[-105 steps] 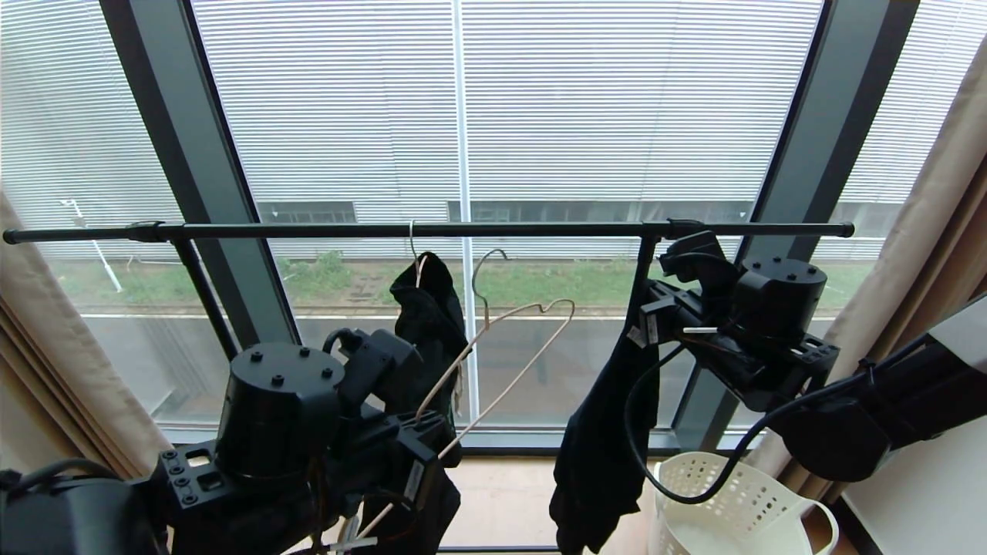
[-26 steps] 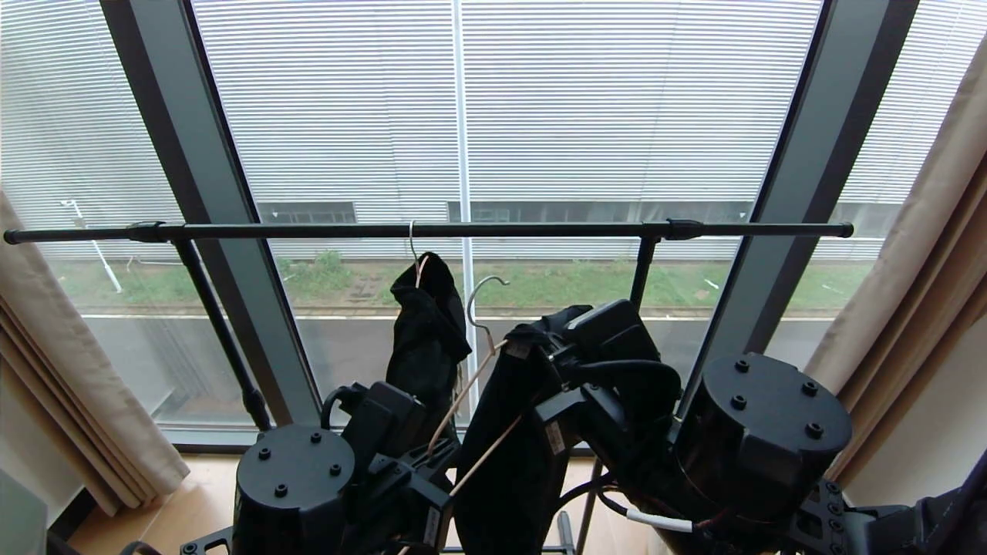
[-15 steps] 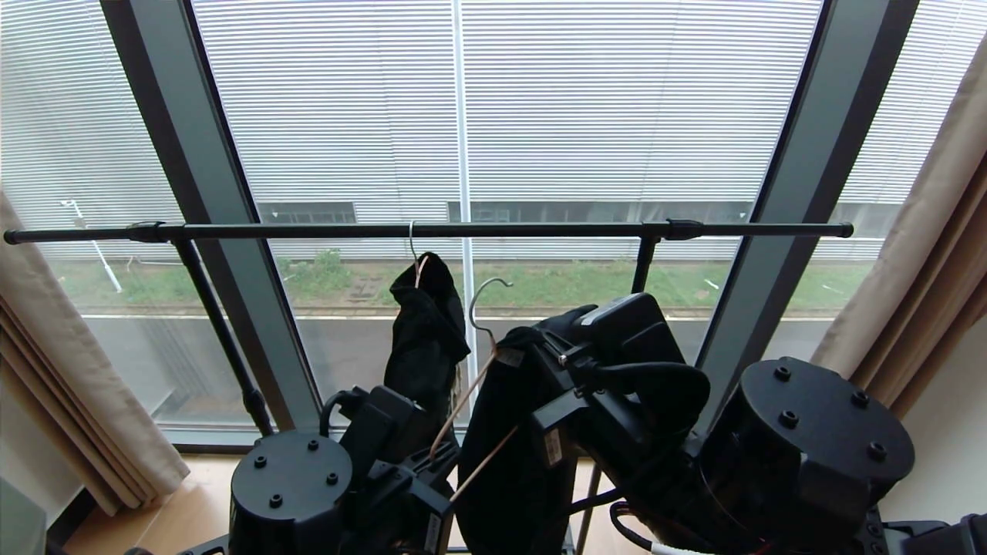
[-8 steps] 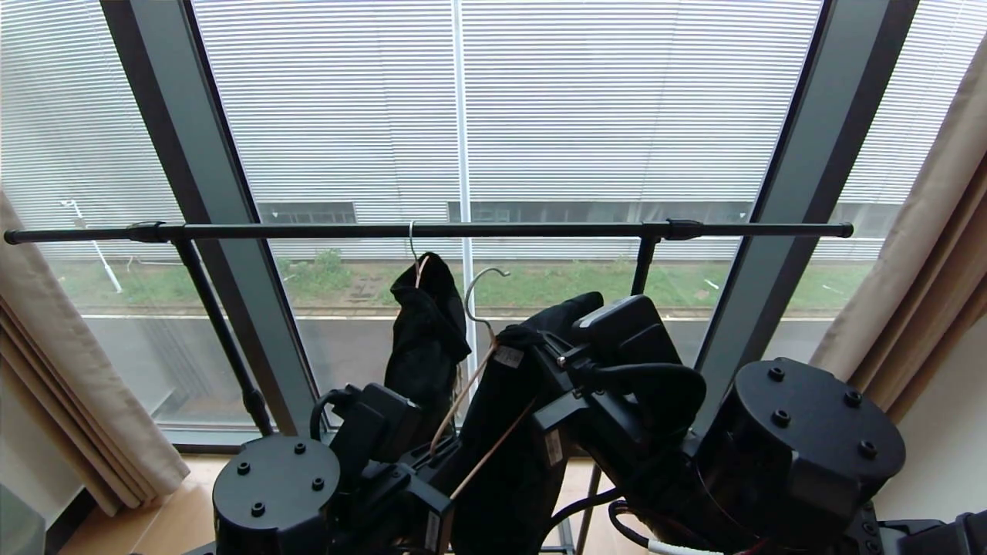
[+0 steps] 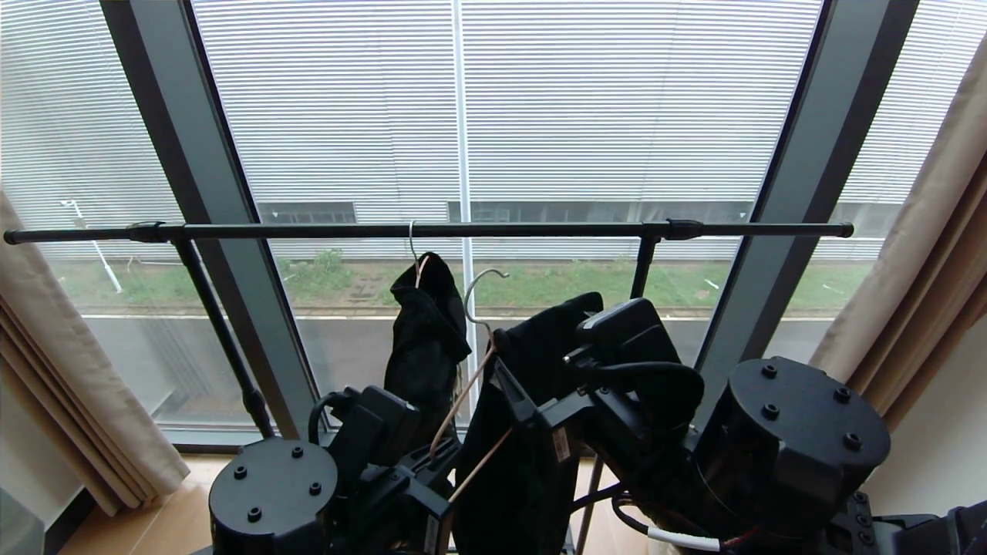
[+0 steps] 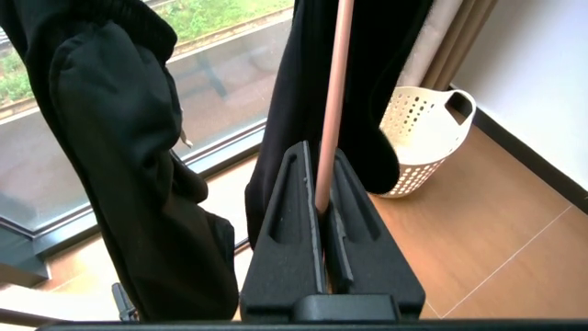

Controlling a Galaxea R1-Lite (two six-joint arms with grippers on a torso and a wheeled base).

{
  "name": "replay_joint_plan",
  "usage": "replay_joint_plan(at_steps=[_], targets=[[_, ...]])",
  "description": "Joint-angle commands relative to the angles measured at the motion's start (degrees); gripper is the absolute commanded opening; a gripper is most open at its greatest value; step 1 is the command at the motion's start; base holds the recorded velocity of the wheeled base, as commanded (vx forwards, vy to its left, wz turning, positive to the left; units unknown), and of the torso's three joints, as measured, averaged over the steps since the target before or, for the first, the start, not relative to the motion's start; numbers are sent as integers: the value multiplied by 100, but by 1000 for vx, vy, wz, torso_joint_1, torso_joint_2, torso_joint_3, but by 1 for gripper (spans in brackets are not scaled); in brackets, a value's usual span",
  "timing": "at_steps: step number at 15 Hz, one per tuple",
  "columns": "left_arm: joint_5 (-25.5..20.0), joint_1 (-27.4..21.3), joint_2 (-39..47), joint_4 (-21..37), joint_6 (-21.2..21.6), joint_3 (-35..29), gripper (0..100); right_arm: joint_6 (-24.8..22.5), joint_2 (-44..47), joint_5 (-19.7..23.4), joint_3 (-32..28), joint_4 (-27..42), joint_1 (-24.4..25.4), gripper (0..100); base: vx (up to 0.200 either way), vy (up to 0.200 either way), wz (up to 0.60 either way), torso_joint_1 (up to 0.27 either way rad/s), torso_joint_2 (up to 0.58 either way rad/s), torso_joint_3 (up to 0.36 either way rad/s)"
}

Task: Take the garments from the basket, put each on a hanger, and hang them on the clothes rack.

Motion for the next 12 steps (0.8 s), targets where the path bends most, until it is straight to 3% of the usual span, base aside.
replay_joint_plan(at_steps=[1,8,11,12], targets=[[3,-7,8,2,-1,-1,0,-4,-27,-1,57,0,-19,100,0,0,0,0,0,0],[-6,-7,17,-165,-1,70,0,-118,-274,166,163,17,-229,100,0,0,0,0,0,0],[-41,2,8,-165,8,149,0,-197,-476,684,523,61,-432,100,0,0,0,0,0,0],[-50,19,8,-156,17,158,0,-320,-590,1115,752,61,-599,100,0,0,0,0,0,0]])
